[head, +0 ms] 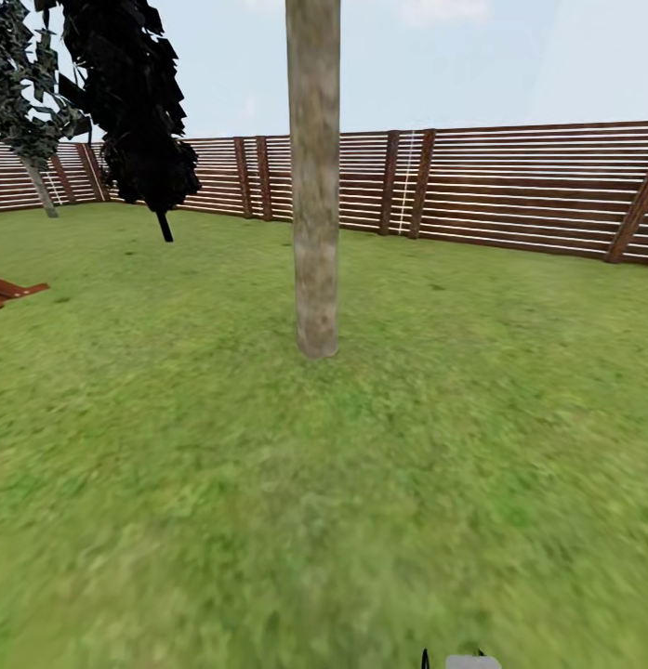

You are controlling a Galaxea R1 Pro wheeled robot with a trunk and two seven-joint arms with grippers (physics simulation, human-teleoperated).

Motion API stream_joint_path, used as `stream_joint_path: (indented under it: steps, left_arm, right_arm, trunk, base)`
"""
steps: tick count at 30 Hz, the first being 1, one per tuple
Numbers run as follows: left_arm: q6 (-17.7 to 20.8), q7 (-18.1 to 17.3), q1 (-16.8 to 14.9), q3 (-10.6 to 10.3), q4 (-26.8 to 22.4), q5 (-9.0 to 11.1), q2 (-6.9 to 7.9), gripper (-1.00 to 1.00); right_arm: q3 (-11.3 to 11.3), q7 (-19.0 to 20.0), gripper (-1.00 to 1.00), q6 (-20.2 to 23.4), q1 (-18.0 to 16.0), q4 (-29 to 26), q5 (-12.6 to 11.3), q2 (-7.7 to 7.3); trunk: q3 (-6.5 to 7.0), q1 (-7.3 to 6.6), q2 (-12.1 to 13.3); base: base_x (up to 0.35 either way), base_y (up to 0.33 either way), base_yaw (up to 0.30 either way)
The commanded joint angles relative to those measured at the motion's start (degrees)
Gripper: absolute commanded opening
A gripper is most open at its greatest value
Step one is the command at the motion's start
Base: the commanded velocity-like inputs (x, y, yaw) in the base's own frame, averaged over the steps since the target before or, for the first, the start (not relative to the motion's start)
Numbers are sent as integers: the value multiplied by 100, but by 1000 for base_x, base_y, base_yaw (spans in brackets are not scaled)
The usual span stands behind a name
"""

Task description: In the garden, pick up the pesticide atomizer on the floor and spray pesticide onto both trees until each tree trunk is fully covered.

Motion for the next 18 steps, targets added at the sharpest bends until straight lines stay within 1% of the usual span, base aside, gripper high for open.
stream_joint_path:
  steps: [1, 18]
  left_arm:
    - [1, -3, 0, 0, 1, 1, 0, -100]
    - [1, -8, 0, 0, 0, 2, -4, -100]
  right_arm:
    - [0, 0, 100, 0, 0, 2, -1, 0]
    - [0, 0, 100, -4, -1, 2, -5, 4]
  trunk:
    - [0, 0, 0]
    - [0, 0, 0]
  base:
    - [339, 0, 0]
    - [339, 0, 0]
